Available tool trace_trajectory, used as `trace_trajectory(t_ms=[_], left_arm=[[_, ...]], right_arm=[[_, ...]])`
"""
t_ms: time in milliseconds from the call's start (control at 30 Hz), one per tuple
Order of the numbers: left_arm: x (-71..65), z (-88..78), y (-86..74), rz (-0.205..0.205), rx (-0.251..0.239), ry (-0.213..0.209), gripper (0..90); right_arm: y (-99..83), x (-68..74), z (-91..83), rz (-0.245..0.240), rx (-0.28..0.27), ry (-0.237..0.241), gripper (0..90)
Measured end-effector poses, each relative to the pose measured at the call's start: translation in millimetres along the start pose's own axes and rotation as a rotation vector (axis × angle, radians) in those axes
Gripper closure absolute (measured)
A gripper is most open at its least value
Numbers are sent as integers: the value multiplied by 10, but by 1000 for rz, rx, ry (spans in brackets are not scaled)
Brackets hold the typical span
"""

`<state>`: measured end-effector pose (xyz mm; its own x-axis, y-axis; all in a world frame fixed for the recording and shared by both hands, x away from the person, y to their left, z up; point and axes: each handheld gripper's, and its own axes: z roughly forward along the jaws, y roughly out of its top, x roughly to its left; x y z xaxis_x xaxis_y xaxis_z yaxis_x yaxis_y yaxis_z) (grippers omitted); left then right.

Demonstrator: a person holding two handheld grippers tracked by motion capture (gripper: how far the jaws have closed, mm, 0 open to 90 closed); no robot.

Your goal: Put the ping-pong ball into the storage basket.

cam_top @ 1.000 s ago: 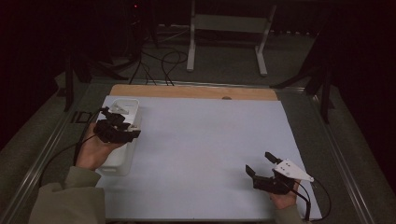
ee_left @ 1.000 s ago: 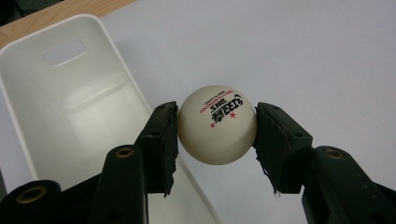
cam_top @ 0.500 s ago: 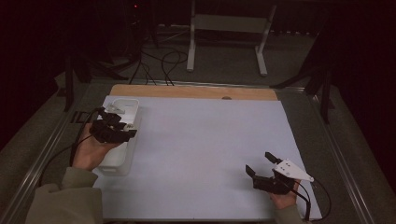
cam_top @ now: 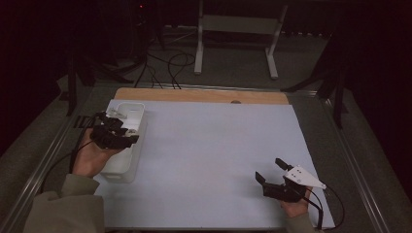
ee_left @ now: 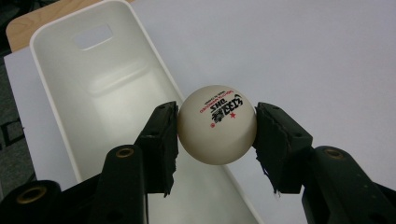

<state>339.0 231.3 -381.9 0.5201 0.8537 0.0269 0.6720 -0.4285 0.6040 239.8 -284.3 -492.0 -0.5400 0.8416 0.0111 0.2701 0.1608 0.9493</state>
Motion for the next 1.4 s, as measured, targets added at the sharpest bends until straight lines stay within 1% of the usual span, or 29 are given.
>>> trace_trajectory(t_ms=[133, 333, 367, 633, 967, 1400], left_arm=[[11, 1, -3, 2, 1, 2, 509], [50, 0, -24, -7, 4, 11, 509], [64, -2, -33, -4, 10, 13, 509], [95, -12, -51, -9, 8, 18, 510], [124, -15, -62, -11, 5, 18, 509], [219, -33, -125, -26, 16, 34, 509]], right_arm=[[-1, 0, 1, 0, 0, 0, 87], [-2, 0, 2, 2, 1, 1, 87], [-2, 1, 2, 1, 0, 1, 87], [-4, 2, 5, 1, 4, 1, 87], [-4, -3, 4, 0, 2, -1, 87], [-6, 0, 5, 0, 2, -1, 87]])
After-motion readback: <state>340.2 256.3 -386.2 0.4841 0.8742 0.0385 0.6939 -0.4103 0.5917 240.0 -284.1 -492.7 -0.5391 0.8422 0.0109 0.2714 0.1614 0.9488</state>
